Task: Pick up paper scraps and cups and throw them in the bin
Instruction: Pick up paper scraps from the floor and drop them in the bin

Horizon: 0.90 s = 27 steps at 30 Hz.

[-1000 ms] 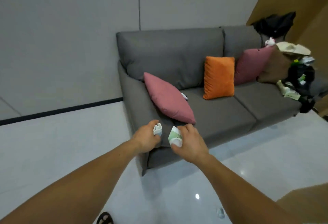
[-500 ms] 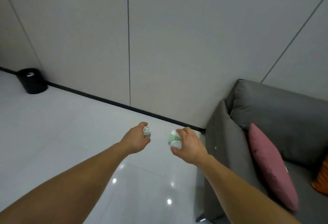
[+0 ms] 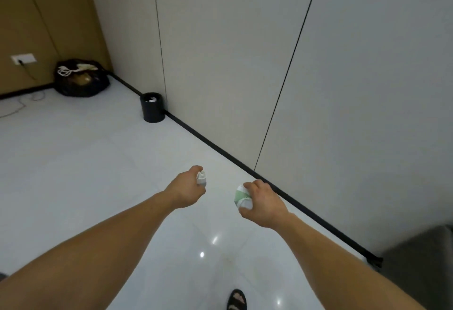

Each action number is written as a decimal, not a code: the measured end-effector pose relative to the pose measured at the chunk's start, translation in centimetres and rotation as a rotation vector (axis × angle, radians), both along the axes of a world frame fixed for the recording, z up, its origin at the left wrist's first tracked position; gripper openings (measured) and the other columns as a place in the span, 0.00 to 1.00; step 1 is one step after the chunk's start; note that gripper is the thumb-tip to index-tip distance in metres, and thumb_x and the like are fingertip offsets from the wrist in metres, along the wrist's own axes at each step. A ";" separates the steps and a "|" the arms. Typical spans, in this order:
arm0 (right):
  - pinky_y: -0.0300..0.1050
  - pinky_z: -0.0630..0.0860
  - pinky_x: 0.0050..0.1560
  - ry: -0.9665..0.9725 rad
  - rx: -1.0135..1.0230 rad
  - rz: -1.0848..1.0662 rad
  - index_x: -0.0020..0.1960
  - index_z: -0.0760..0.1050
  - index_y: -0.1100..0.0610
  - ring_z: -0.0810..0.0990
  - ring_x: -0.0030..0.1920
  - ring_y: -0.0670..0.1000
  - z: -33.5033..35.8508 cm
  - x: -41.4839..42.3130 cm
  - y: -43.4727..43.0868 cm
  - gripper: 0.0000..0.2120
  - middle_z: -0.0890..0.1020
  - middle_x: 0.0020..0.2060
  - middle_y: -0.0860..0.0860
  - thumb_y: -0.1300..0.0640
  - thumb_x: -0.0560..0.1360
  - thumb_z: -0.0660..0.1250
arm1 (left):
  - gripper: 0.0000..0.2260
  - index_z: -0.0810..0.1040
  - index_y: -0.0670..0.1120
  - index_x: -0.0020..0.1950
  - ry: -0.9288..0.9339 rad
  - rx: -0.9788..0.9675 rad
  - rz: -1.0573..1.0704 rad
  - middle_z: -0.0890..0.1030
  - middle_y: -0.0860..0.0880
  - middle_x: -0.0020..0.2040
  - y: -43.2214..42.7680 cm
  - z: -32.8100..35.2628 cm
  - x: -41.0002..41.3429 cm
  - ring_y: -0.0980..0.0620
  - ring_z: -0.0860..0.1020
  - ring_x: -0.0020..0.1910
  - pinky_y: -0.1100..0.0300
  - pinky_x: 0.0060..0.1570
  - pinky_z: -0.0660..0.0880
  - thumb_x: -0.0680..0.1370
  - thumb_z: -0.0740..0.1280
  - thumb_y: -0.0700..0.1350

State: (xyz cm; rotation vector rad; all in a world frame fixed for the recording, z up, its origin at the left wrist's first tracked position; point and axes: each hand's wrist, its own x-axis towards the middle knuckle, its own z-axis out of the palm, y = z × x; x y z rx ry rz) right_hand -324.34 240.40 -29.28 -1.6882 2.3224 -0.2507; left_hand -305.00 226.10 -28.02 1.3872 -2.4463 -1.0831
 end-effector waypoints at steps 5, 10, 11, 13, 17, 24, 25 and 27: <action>0.45 0.72 0.58 -0.008 -0.008 0.162 0.72 0.64 0.53 0.69 0.62 0.53 1.3 -2.4 -11.5 0.31 0.69 0.63 0.52 0.45 0.73 0.66 | 0.25 0.61 0.51 0.74 -0.028 -0.049 0.175 0.74 0.44 0.66 -7.7 1.3 0.0 0.45 0.77 0.53 0.59 0.47 0.73 0.78 0.63 0.49; 0.47 0.72 0.58 -0.022 -0.003 0.307 0.72 0.64 0.54 0.69 0.62 0.54 1.4 -2.1 -21.5 0.29 0.69 0.63 0.52 0.47 0.73 0.65 | 0.25 0.61 0.50 0.74 -0.049 -0.011 0.304 0.74 0.44 0.66 -13.2 0.0 0.7 0.44 0.77 0.54 0.57 0.50 0.74 0.78 0.63 0.49; 0.47 0.72 0.57 -0.021 0.007 0.334 0.72 0.64 0.54 0.69 0.62 0.54 1.3 -1.6 -23.4 0.29 0.69 0.63 0.52 0.47 0.73 0.65 | 0.25 0.61 0.50 0.74 -0.062 -0.005 0.317 0.74 0.44 0.66 -14.5 -0.3 1.0 0.44 0.77 0.55 0.56 0.52 0.75 0.78 0.63 0.49; 0.47 0.72 0.55 -0.017 0.016 0.391 0.71 0.65 0.53 0.70 0.61 0.54 1.0 -0.4 -27.7 0.29 0.70 0.62 0.52 0.46 0.73 0.65 | 0.25 0.61 0.49 0.74 -0.067 -0.011 0.359 0.74 0.44 0.66 -18.2 -0.6 1.8 0.44 0.77 0.56 0.57 0.53 0.74 0.78 0.63 0.48; 0.47 0.72 0.55 0.012 -0.008 0.462 0.72 0.64 0.53 0.70 0.61 0.54 0.9 2.2 -36.9 0.30 0.70 0.62 0.52 0.46 0.72 0.66 | 0.26 0.60 0.49 0.75 -0.049 -0.041 0.387 0.74 0.44 0.67 -26.6 -1.1 3.4 0.44 0.76 0.59 0.57 0.55 0.73 0.78 0.63 0.48; 0.47 0.72 0.58 0.013 -0.014 0.403 0.72 0.64 0.54 0.69 0.62 0.54 2.5 5.0 -50.7 0.31 0.69 0.64 0.52 0.46 0.73 0.66 | 0.26 0.60 0.49 0.75 -0.021 -0.037 0.364 0.73 0.44 0.67 -41.0 0.2 6.6 0.44 0.77 0.55 0.57 0.51 0.74 0.78 0.63 0.47; 0.47 0.72 0.57 0.011 -0.023 0.385 0.72 0.64 0.54 0.69 0.62 0.54 2.8 5.3 -52.7 0.30 0.69 0.64 0.52 0.46 0.73 0.66 | 0.26 0.60 0.49 0.75 -0.019 -0.042 0.362 0.73 0.43 0.66 -43.0 0.5 7.0 0.44 0.77 0.54 0.57 0.50 0.74 0.78 0.63 0.47; 0.46 0.72 0.56 0.000 -0.030 0.365 0.72 0.64 0.53 0.69 0.62 0.54 3.1 5.6 -56.0 0.30 0.69 0.63 0.52 0.46 0.73 0.66 | 0.26 0.60 0.49 0.75 -0.015 -0.043 0.372 0.74 0.43 0.66 -46.5 0.9 7.6 0.44 0.77 0.53 0.58 0.49 0.74 0.78 0.62 0.47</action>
